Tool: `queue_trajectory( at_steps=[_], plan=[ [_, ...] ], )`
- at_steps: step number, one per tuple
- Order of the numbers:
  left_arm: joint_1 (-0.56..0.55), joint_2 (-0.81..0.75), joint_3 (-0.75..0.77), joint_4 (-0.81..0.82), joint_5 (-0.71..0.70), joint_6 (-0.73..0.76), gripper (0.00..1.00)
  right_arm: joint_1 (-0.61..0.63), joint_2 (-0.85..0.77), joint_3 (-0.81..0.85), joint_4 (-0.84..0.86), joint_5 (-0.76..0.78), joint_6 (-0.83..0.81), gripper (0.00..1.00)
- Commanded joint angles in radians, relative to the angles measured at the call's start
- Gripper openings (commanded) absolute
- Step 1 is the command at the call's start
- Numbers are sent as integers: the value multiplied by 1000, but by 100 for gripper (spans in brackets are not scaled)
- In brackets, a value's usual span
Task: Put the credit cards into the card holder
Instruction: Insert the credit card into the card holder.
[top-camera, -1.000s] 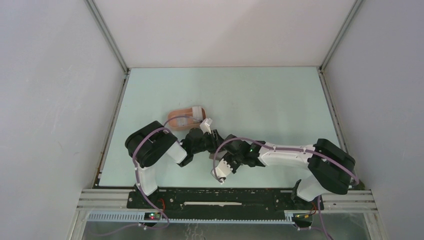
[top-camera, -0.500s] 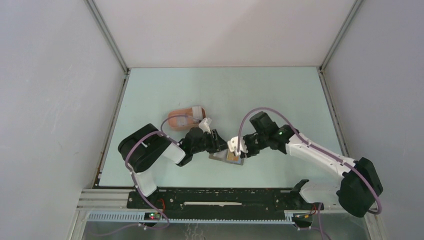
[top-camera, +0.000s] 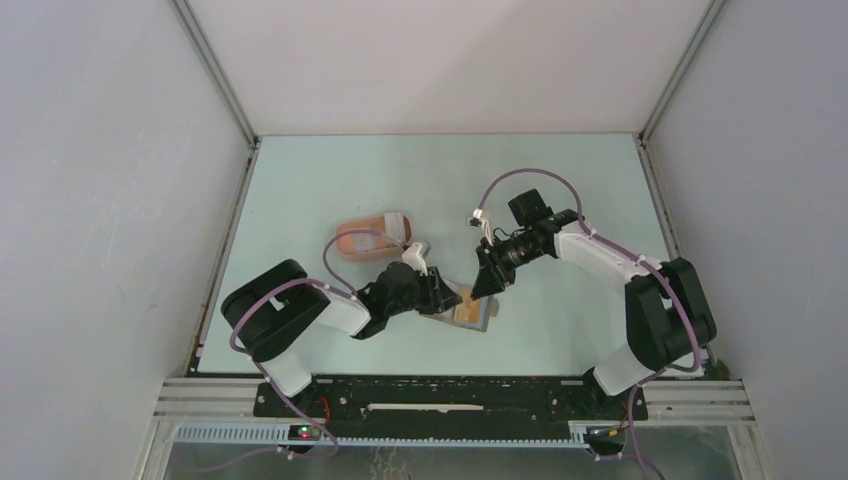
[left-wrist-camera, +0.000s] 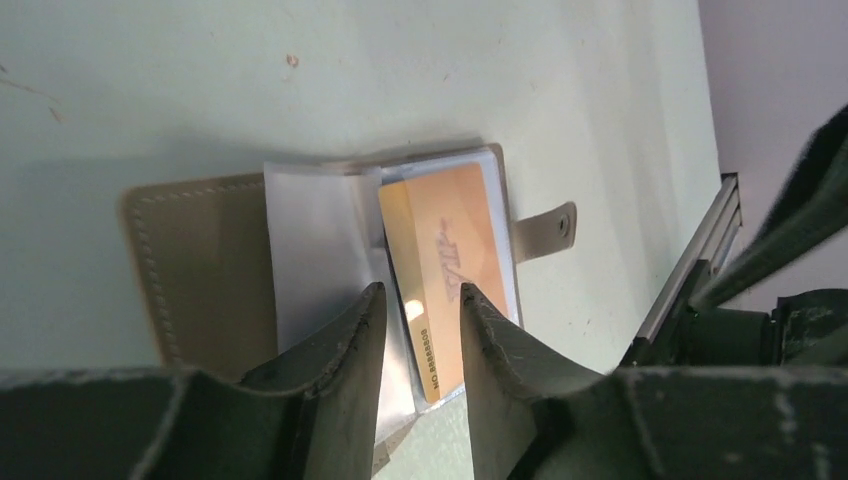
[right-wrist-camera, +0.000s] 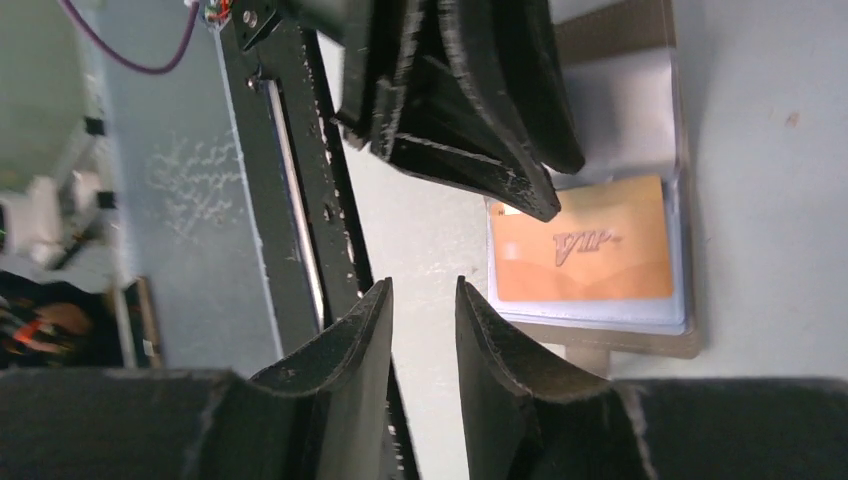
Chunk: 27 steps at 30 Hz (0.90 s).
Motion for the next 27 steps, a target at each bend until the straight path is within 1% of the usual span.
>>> queue_trajectory(
  at_steps=[1, 4, 8, 14, 17, 25, 27],
  plan=[
    [-40, -31, 3, -59, -71, 38, 38, -27, 76, -18, 50, 22, 272, 38],
    [-60, -29, 2, -80, -96, 38, 38, -44, 130, -19, 74, 117, 367, 38],
    [-74, -18, 10, -87, -109, 38, 40, -72, 165, -19, 82, 190, 424, 39],
    [-80, -5, 30, -89, -93, 34, 41, -109, 202, -19, 73, 178, 426, 40],
    [-82, -3, 32, -89, -87, 25, 40, -110, 229, -13, 61, 159, 426, 40],
    [-101, 12, 53, -87, -77, 11, 33, -110, 324, 18, 43, 142, 446, 38],
    [-105, 15, 61, -87, -73, 9, 30, -111, 340, 28, 36, 124, 445, 35]
  ],
)
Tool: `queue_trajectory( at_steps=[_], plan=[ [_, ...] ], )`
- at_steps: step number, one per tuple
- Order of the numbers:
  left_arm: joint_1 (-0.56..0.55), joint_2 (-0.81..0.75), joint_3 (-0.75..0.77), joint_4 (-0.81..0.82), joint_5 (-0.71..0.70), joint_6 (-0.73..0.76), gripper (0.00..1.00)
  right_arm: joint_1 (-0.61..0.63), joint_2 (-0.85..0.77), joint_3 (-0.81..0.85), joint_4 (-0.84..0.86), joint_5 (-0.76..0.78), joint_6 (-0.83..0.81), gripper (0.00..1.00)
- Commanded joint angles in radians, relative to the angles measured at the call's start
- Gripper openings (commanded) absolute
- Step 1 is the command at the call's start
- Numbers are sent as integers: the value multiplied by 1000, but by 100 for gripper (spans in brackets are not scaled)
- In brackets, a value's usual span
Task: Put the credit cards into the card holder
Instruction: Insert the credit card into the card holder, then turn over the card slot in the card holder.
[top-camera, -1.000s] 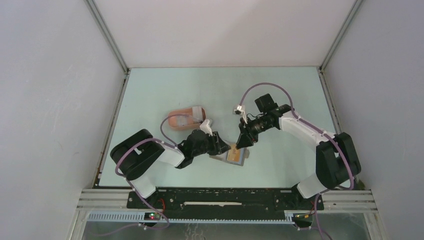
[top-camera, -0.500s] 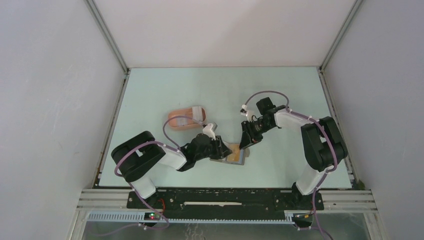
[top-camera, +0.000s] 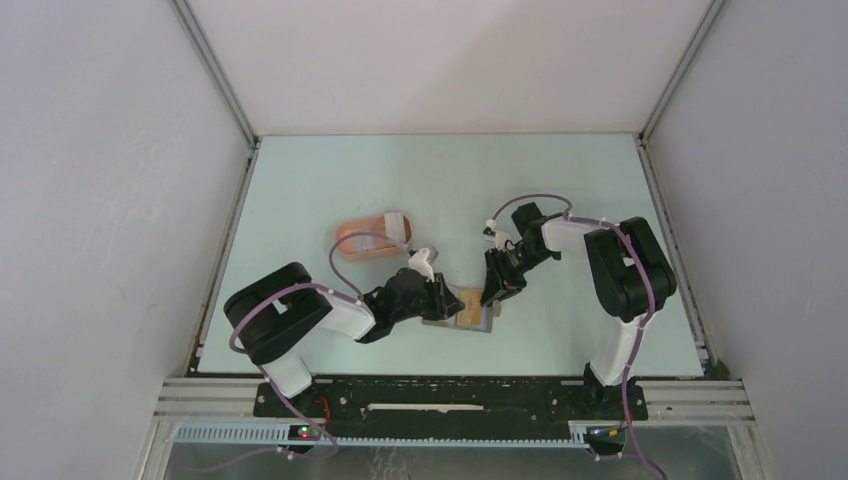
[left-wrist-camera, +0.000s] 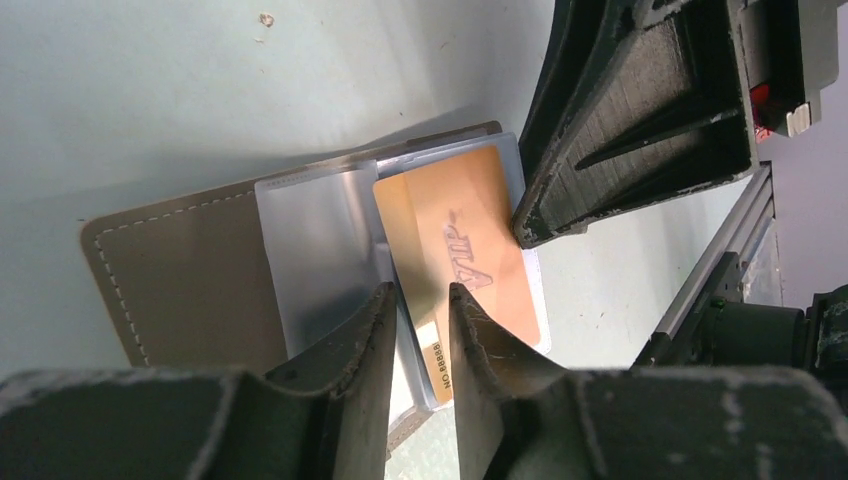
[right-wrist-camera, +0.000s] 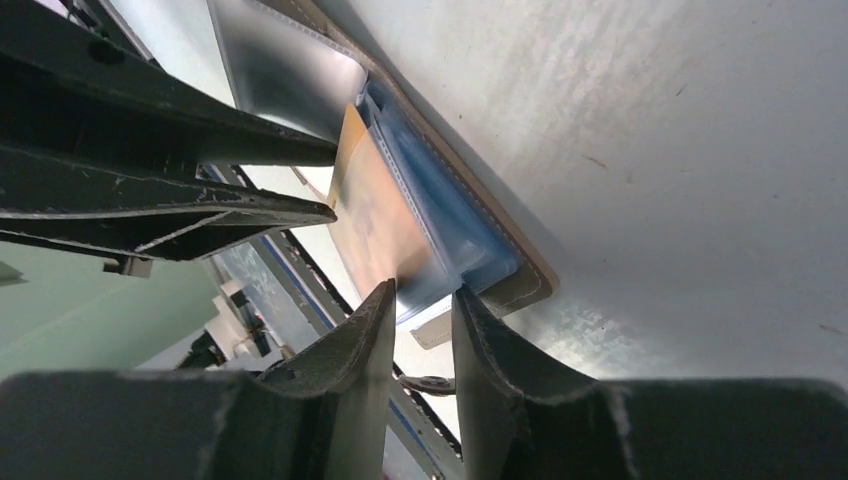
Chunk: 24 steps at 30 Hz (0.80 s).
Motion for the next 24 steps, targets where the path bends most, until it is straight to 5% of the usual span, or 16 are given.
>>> queue_trajectory(
  at_steps=[1, 6, 13, 24],
  plan=[
    [-23, 18, 49, -23, 13, 4, 29, -6, 28, 49, -17, -51, 22, 33],
    [-25, 23, 51, -5, 23, -4, 24, -13, 29, 75, -35, -160, 9, 28],
    [-24, 27, 49, 20, 23, -10, 25, -30, 32, 89, -65, -270, -21, 34],
    [-9, -12, -2, 80, 1, -36, 37, -69, 44, 100, -107, -270, -57, 38]
  ],
)
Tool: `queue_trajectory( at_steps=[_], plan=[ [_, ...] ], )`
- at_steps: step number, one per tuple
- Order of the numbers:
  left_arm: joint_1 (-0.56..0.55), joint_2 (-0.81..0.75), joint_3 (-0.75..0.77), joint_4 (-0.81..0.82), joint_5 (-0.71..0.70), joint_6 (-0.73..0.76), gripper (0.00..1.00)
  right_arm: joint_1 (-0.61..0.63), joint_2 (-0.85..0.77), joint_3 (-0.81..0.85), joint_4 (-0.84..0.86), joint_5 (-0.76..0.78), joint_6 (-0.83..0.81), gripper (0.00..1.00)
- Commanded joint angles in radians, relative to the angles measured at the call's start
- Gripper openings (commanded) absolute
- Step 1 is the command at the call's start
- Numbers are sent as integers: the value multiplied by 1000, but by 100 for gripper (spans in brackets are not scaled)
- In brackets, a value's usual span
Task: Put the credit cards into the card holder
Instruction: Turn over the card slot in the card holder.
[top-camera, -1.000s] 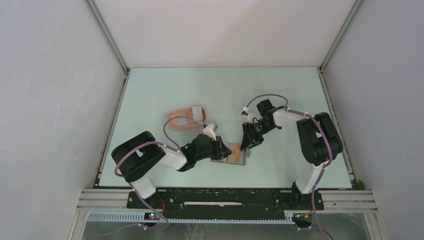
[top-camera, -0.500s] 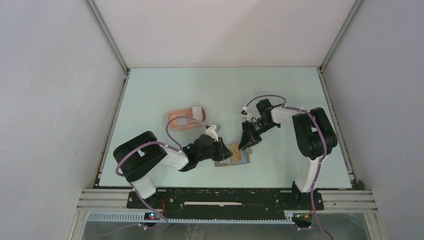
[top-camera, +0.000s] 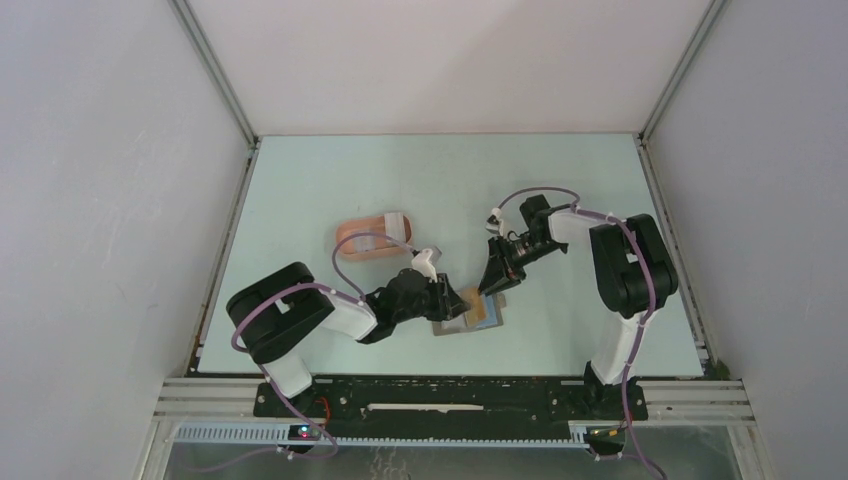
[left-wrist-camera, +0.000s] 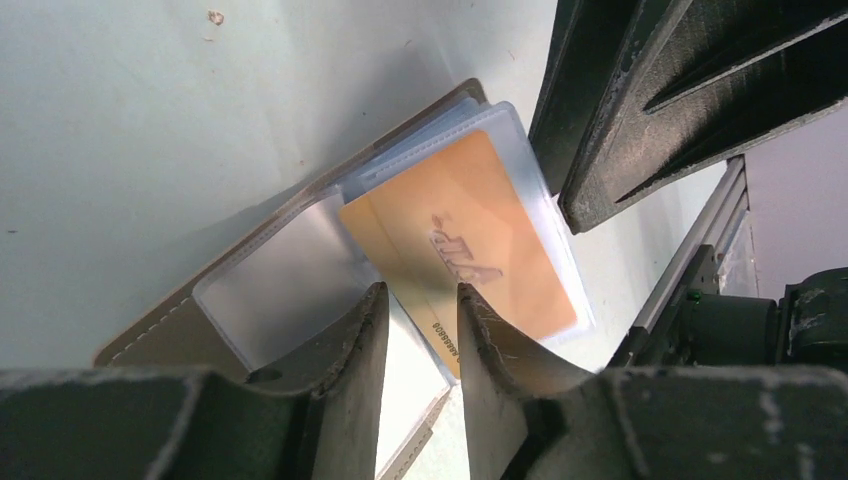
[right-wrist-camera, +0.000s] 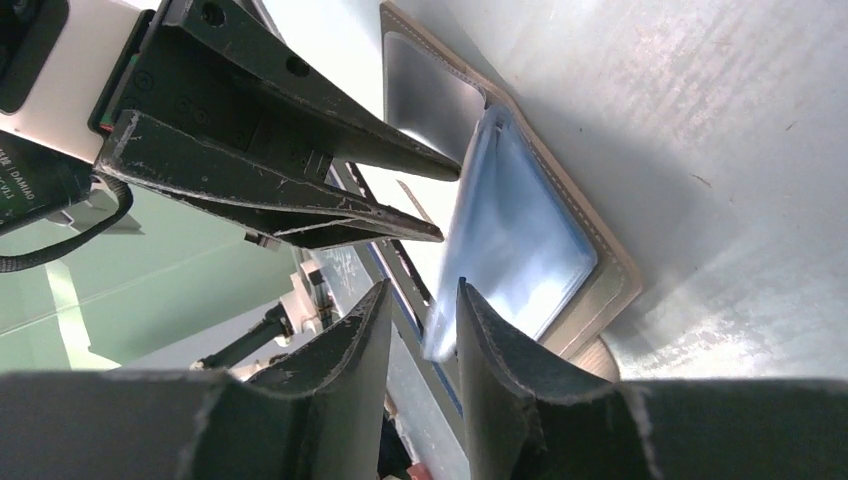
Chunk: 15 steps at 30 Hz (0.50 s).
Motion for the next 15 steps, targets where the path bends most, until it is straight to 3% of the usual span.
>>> queue_trajectory(
  at_steps=[1, 9, 15],
  plan=[
    [10, -17, -18, 76, -4, -28, 37, -11, 16, 30, -31, -59, -29, 37],
    [25, 0, -53, 165, 15, -61, 39, -11, 46, 36, -53, -92, -46, 21],
    [29, -13, -67, 184, 21, -59, 44, -11, 48, 40, -64, -159, -58, 23]
  ],
)
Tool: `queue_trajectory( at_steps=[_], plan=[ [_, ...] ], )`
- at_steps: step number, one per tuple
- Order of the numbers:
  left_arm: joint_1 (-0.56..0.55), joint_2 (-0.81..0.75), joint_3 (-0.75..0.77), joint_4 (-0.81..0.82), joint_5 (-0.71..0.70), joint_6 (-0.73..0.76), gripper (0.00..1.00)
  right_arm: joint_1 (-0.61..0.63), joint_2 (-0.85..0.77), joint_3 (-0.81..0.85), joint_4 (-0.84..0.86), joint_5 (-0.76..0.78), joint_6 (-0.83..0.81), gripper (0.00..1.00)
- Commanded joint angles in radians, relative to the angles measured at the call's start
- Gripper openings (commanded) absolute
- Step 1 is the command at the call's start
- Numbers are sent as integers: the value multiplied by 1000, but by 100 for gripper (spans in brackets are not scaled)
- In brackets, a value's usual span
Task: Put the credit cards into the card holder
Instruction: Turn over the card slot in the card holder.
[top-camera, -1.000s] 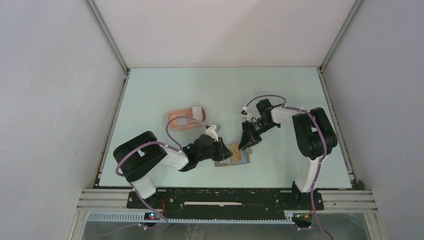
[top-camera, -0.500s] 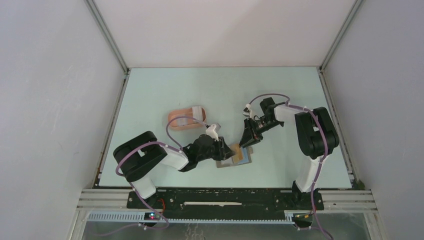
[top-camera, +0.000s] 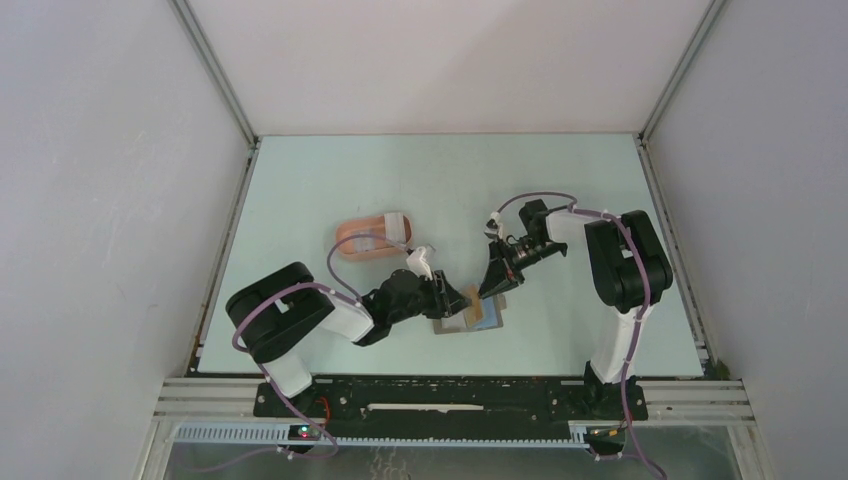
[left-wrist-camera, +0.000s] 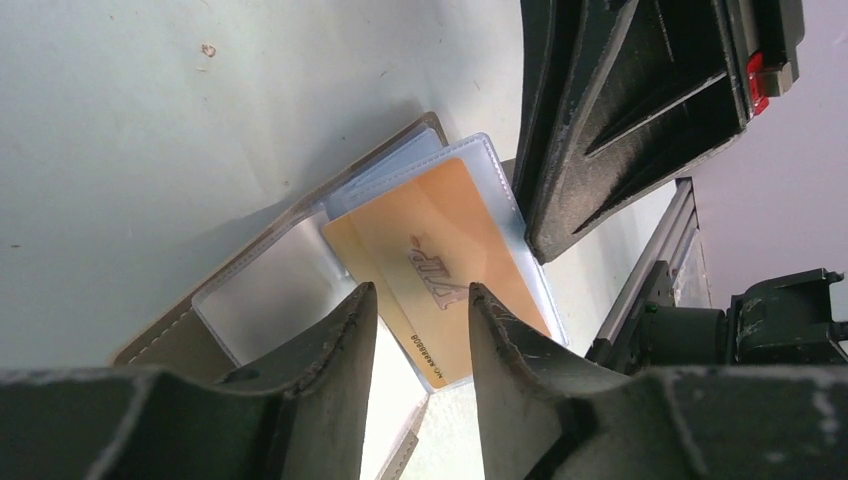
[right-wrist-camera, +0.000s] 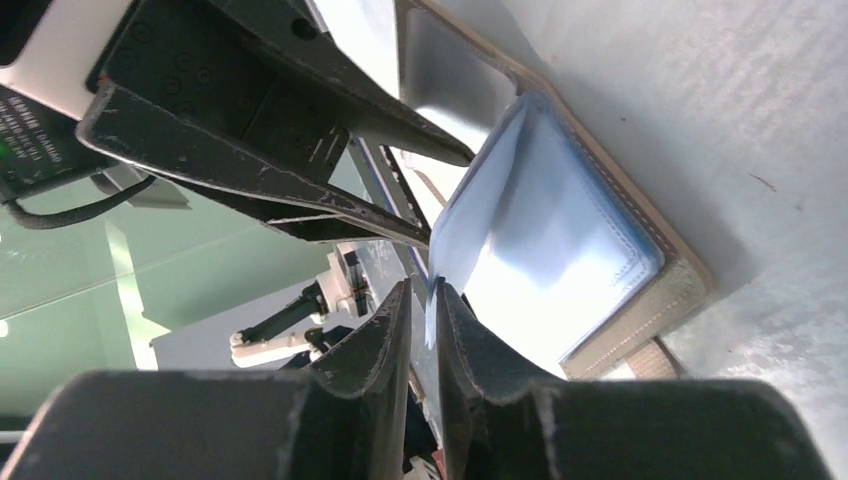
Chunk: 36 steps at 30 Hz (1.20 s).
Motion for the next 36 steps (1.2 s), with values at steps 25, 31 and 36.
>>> queue_trajectory(
  at_steps=[25, 31, 36],
  plan=[
    [28, 35, -87, 299, 66, -60, 61, 5, 66, 48, -31, -114, -36, 9],
    [29, 40, -76, 264, 57, -57, 63, 13, 65, 54, -51, -185, -61, 15],
    [30, 38, -73, 264, 58, -55, 63, 26, 74, 64, -72, -215, -80, 17]
  ],
)
